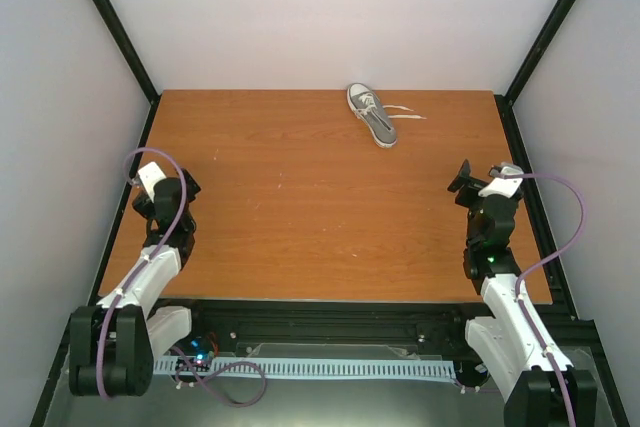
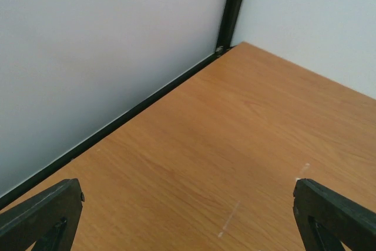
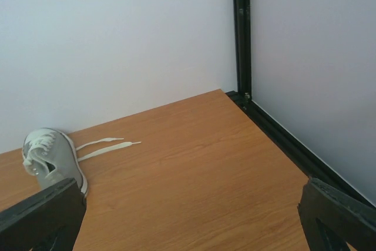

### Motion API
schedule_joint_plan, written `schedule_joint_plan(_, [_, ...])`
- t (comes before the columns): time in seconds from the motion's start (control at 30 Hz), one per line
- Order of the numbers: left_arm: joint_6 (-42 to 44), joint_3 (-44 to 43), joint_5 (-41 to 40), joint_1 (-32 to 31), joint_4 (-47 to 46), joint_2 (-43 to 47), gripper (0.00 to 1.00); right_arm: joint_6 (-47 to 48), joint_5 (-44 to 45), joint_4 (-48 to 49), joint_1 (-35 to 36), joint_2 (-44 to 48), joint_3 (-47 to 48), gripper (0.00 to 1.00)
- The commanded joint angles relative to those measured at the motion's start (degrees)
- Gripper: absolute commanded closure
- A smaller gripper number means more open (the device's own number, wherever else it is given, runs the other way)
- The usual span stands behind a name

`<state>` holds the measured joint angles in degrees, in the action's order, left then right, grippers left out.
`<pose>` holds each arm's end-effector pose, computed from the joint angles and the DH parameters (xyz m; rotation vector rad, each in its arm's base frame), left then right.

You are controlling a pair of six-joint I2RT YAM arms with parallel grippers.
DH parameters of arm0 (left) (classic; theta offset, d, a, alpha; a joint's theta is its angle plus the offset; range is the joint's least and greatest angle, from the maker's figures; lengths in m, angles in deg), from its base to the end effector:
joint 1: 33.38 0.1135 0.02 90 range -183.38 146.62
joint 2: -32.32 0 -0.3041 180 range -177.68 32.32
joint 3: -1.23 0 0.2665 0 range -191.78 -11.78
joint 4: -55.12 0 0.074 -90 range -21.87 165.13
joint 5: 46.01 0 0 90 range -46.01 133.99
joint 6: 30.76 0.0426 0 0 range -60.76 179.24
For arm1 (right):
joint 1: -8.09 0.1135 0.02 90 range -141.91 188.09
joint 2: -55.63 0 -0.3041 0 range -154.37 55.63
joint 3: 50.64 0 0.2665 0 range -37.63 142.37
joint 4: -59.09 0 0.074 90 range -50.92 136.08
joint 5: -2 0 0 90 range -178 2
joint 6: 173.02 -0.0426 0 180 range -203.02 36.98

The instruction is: Tie the shoes

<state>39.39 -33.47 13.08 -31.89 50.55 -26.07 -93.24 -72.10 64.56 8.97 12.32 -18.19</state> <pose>0.2085 0.0273 0.2292 -0.6930 1.7323 0.2918 0.1751 -0.0090 0.2611 0.3431 1.6261 -0.0840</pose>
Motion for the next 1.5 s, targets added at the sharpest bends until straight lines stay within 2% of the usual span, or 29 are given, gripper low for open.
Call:
schedule_joint_plan(0.0, [-6.46,-6.10,-9.09,0.10,8.79,-3.01,0.00,-1.98,5.10,-1.51,0.11,1.95,0.21,0.00])
schedule_joint_plan(0.13, [-8.75,-9.16,-11.49,0.15,12.85,-6.54,0.00,-1.62,3.60,-1.08,0.08,4.15,-0.71,0.00])
schedule_joint_plan(0.3, [-9.01,-8.80,-10.80,0.16,13.32,-5.77,0.00,-7.50,9.42,-1.55,0.10,2.85,-0.49,0.00])
schedule_joint_plan(0.37, [-9.20,-7.71,-10.47,0.10,12.26,-4.93,0.00,-6.99,5.79,-0.66,0.08,0.97,0.51,0.00])
schedule_joint_plan(0.47, [-8.31,-7.35,-8.50,0.09,11.00,-4.90,0.00,-3.93,-8.42,-0.53,0.08,-4.36,3.88,0.00])
schedule_joint_plan(0.57, [-8.18,-8.67,-7.21,0.11,11.93,-6.51,0.00,-1.87,-19.39,-4.47,0.41,-13.61,10.53,0.00])
schedule_joint_plan(0.77, [-10.68,-14.49,-6.98,0.08,18.61,-12.76,0.00,5.29,-26.02,-20.03,4.57,-31.54,27.46,0.00])
schedule_joint_plan(0.97, [-9.25,-19.23,-4.43,0.10,21.14,-20.04,0.00,8.37,-18.74,-37.87,9.65,-51.65,49.78,0.00])
schedule_joint_plan(1.13, [-5.96,-19.43,0.02,0.11,18.55,-21.34,0.00,7.98,-15.81,-44.71,10.10,-65.15,63.36,0.00])
schedule_joint_plan(1.23, [-5.19,-20.20,0.67,0.08,18.56,-22.72,0.00,8.55,-16.52,-48.48,10.25,-74.19,71.78,0.00])
schedule_joint_plan(1.47, [-4.82,-22.91,0.47,0.17,20.18,-26.76,0.00,11.62,-19.80,-54.23,11.39,-88.88,87.36,0.01])
